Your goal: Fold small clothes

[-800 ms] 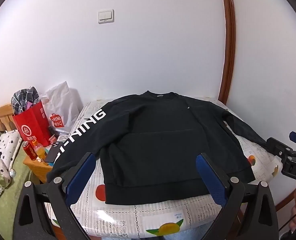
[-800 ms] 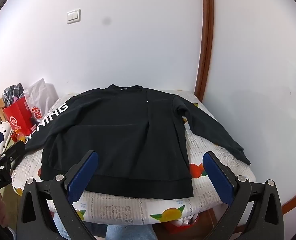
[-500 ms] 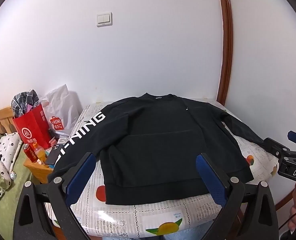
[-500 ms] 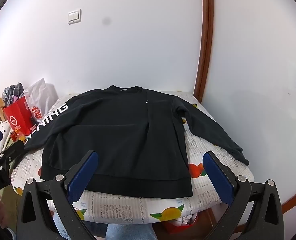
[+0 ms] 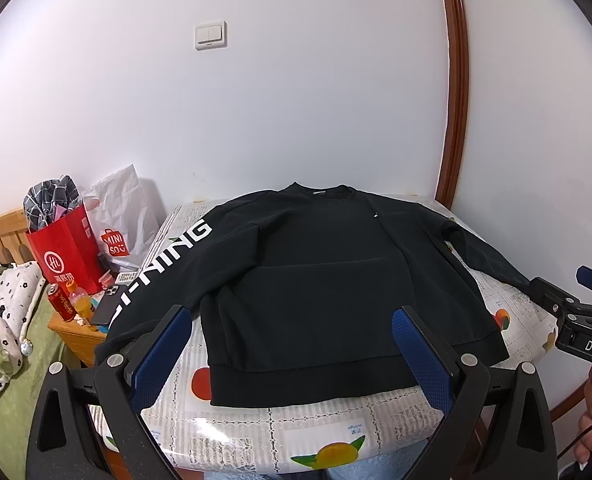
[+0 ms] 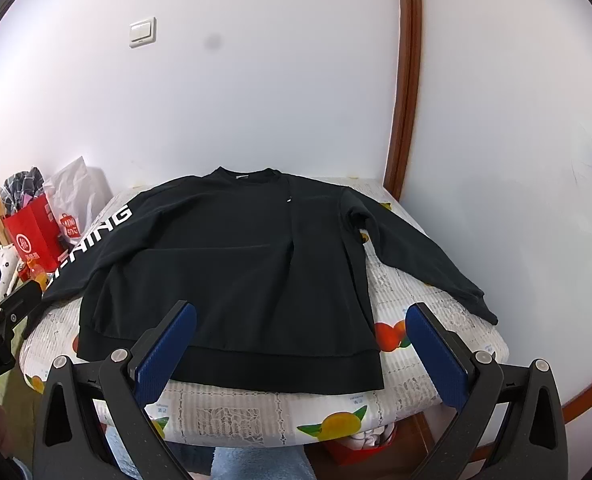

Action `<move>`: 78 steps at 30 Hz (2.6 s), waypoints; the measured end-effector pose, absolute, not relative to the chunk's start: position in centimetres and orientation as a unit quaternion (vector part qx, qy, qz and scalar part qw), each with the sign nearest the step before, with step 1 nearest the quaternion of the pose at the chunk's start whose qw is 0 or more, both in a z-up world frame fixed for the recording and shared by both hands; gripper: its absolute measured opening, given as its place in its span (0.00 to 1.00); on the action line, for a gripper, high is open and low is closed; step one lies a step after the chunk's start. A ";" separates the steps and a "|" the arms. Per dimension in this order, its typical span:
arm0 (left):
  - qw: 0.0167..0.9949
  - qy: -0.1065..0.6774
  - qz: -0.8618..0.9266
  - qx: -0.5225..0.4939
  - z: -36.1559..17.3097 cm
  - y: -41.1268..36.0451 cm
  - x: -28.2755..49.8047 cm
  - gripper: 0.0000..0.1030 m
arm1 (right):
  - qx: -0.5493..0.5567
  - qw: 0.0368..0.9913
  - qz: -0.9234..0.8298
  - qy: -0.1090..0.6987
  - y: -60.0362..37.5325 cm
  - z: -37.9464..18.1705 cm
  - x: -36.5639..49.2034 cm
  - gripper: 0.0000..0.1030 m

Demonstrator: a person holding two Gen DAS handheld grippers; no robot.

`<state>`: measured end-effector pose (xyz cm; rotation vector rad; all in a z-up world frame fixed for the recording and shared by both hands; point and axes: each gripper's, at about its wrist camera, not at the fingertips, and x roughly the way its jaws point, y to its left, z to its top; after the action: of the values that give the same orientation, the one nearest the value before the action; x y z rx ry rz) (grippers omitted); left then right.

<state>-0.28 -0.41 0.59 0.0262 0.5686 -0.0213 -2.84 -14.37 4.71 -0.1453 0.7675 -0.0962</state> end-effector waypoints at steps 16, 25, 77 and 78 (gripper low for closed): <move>0.960 0.279 -0.011 0.012 0.2 -0.4 -0.4 0.98 | -0.073 0.925 -0.051 0.368 -14.5 4.8 -3.0 1.00; 0.960 0.279 -0.012 0.012 0.1 -0.5 -0.5 0.98 | -0.071 0.926 -0.052 0.367 -14.4 4.8 -3.2 1.00; 0.963 0.268 -0.017 0.002 0.1 0.0 -0.5 0.98 | -0.080 0.926 -0.060 0.364 -14.1 4.6 -2.7 1.00; 0.963 0.268 -0.017 0.001 0.1 0.0 -0.4 0.98 | -0.086 0.926 -0.064 0.363 -14.0 4.5 -2.6 1.00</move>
<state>-0.41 0.01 0.09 0.0025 0.5425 -0.0352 -2.58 -13.99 4.50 -0.1757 0.7435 -0.1309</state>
